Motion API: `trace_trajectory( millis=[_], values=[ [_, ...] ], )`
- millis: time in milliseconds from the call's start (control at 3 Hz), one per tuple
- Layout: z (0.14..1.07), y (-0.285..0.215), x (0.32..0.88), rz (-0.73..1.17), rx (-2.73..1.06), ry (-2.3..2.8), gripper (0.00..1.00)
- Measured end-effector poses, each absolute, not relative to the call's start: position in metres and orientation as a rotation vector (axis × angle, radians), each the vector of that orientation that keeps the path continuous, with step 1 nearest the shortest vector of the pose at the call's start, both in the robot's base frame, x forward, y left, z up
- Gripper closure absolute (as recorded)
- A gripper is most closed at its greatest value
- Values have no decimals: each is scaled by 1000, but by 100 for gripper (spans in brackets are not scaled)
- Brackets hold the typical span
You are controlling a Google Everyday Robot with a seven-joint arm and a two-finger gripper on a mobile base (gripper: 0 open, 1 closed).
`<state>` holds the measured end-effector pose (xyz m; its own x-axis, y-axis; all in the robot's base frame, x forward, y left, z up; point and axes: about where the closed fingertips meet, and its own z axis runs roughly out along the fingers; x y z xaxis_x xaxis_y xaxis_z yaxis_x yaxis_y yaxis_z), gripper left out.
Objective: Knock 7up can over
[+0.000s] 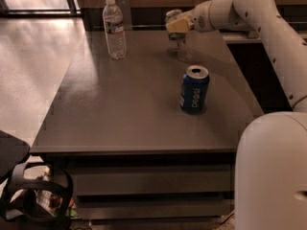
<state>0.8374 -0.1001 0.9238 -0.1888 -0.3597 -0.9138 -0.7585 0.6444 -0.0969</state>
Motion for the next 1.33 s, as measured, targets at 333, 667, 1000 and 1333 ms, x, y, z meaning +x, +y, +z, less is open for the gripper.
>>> trace_trajectory(
  millis=[333,667,1000,1333],
  values=[
    [937,-110,828,397,-947,1841,100],
    [938,-108,822,309,-1043,1940,100],
    [925,-108,817,226,-1128,2049,100],
    [908,-109,817,157,-1176,2131,100]
  ],
)
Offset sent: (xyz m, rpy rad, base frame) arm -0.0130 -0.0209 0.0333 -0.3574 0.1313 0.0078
